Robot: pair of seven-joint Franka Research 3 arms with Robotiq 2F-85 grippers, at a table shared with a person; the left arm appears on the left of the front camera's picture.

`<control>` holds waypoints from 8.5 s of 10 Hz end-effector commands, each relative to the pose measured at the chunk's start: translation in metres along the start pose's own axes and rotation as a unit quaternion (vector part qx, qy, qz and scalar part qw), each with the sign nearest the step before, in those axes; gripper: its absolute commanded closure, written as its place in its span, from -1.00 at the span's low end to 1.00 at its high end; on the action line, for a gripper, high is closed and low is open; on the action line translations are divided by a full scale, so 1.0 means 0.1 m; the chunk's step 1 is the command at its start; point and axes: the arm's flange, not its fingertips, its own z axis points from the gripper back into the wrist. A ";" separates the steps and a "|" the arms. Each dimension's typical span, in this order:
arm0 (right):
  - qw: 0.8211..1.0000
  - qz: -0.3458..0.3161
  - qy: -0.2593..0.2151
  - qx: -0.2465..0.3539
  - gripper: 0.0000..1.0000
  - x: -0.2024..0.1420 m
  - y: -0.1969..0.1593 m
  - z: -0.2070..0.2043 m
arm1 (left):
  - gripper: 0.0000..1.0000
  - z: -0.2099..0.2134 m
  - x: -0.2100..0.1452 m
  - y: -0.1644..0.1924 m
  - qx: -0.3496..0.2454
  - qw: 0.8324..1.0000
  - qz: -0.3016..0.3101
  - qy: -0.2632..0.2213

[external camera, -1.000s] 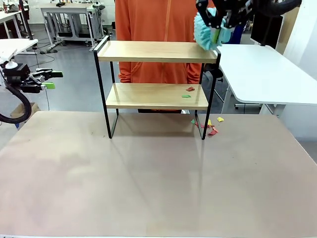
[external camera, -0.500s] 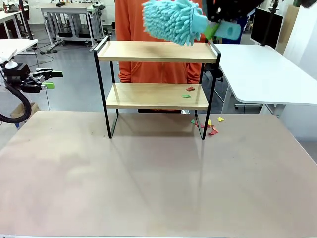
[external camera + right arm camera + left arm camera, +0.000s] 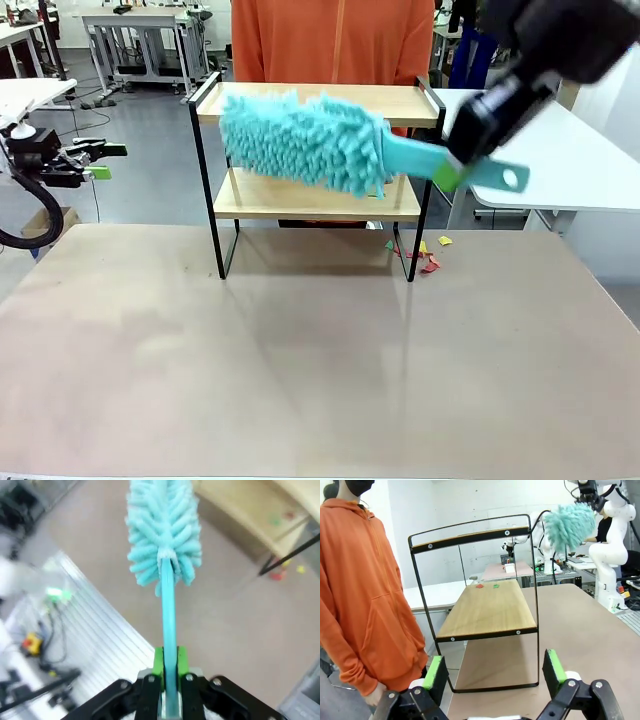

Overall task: Clean the shelf.
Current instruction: Clean the specific section of the Shelf indicated by the human with the Duster, then hand the Duster back to the human.

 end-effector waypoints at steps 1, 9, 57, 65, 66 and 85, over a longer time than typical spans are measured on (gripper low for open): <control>0.998 0.033 0.043 0.018 0.74 -0.38 -0.12 -0.16 | -1.00 -0.01 0.02 -0.03 -0.004 1.000 -0.005 0.008; 0.971 0.091 0.207 0.071 0.74 -1.48 -0.75 -0.83 | -1.00 -0.01 0.02 -0.03 -0.004 1.000 -0.005 0.008; 0.898 0.395 -0.094 0.171 0.74 -0.05 -2.33 -1.48 | -1.00 -1.83 0.45 -2.40 0.045 0.997 0.063 -0.007; 0.898 0.395 -0.094 0.171 0.74 -0.05 -2.33 -1.48 | -1.00 -2.33 0.42 -2.83 0.037 0.998 0.058 0.014; 0.898 0.395 -0.094 0.171 0.74 -0.05 -2.33 -1.48 | -1.00 -2.41 0.39 -2.84 0.040 0.997 0.064 0.012; 0.898 0.395 -0.094 0.171 0.74 -0.05 -2.33 -1.48 | 0.92 -3.11 0.27 -2.80 -0.039 0.997 0.060 -0.025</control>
